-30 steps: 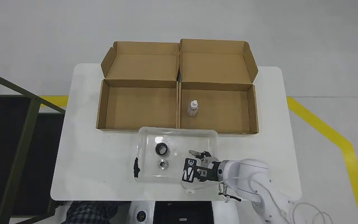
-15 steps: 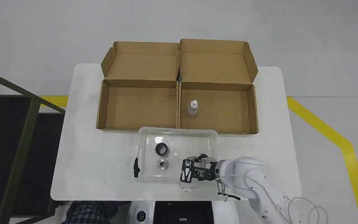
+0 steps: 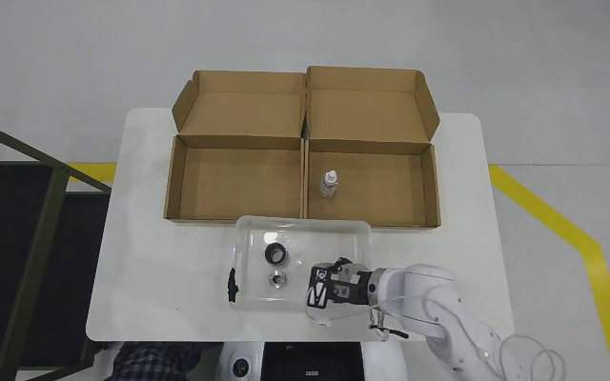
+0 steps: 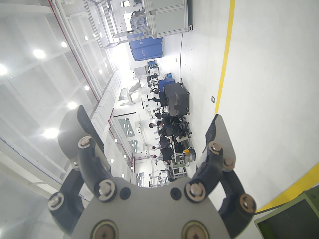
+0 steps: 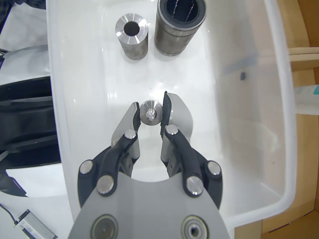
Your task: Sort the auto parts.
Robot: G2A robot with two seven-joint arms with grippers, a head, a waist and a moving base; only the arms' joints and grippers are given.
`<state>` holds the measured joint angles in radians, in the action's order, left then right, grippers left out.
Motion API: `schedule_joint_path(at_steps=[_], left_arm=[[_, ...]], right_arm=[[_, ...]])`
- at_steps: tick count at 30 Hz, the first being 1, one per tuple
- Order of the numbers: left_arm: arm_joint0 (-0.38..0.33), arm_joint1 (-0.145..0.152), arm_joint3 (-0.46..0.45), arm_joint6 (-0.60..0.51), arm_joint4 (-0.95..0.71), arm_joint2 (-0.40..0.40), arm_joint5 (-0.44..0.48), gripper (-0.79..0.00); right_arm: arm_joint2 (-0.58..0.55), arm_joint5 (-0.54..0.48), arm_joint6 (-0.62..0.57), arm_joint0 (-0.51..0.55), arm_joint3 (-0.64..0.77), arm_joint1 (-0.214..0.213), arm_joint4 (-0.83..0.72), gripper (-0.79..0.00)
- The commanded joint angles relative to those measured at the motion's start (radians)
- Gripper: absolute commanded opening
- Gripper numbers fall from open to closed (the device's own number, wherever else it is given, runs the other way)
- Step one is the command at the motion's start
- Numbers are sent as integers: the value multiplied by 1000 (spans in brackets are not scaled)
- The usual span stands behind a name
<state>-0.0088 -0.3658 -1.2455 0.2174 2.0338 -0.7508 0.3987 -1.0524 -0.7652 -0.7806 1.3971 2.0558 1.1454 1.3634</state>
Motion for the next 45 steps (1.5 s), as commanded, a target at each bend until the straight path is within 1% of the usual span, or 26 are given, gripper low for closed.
schedule_joint_path(at_steps=[1,14,24,32,45], left_arm=[[0,0,0,0,0,0,0,0],[0,0,0,0,0,0,0,0],[0,0,0,0,0,0,0,0],[0,0,0,0,0,0,0,0],[0,0,0,0,0,0,0,0]], right_arm=[[-8,11,29,-3,6,-1,-17,-785],[-79,93,328,-7,7,0,-209,-785],[-150,99,535,-3,0,-1,-382,-785],[-187,118,638,12,5,-1,-453,-785],[-230,140,698,28,1,-3,-489,-785]])
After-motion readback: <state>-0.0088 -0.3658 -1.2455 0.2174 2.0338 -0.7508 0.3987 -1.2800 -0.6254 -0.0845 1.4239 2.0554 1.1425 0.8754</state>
